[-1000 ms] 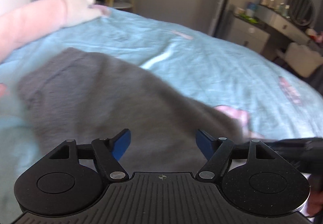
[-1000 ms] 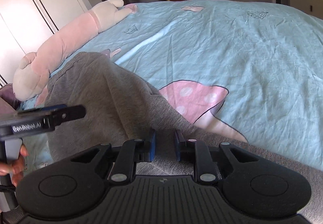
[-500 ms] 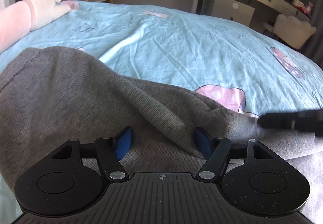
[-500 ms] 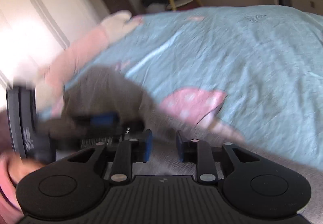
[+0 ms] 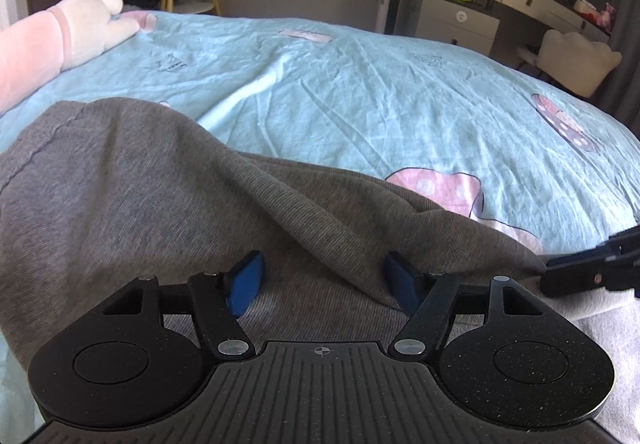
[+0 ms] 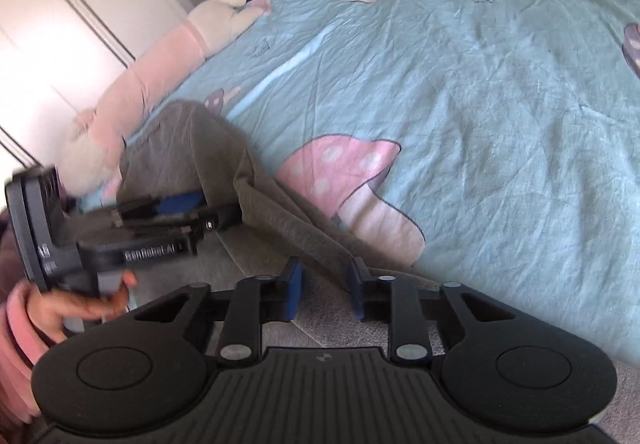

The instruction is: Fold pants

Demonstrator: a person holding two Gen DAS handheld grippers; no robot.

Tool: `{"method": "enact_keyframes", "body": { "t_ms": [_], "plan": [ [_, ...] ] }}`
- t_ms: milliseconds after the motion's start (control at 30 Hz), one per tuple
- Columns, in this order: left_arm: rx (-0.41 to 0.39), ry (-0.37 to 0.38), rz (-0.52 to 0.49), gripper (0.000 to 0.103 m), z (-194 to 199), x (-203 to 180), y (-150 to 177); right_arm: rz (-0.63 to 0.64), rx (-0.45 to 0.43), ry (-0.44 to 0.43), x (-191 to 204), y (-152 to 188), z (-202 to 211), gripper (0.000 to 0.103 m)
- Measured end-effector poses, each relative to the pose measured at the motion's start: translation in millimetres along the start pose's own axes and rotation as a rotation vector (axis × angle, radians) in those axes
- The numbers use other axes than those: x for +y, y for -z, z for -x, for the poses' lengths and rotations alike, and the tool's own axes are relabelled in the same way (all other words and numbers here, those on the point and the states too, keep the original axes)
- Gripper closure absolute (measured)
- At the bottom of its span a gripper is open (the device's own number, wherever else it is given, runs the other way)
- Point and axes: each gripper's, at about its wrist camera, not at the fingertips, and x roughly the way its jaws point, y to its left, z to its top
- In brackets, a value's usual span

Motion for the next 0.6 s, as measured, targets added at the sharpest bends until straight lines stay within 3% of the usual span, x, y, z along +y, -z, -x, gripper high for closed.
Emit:
{"method": "enact_keyframes", "body": {
  "t_ms": [133,300,600],
  "plan": [
    [0.0,-0.012,0.011,0.032,15,-5,-3,0.035,-0.017,0.034,10,14,-1,0.087],
    [0.018,0.142,0.078,0.028,28,-21,-13,0.059,-0.049,0.047,21,30,0,0.09],
    [0.114,0.09,0.018,0.031,4,-51,-9,0.08,-0.051,0.052,30,44,0,0.091]
  ]
}}
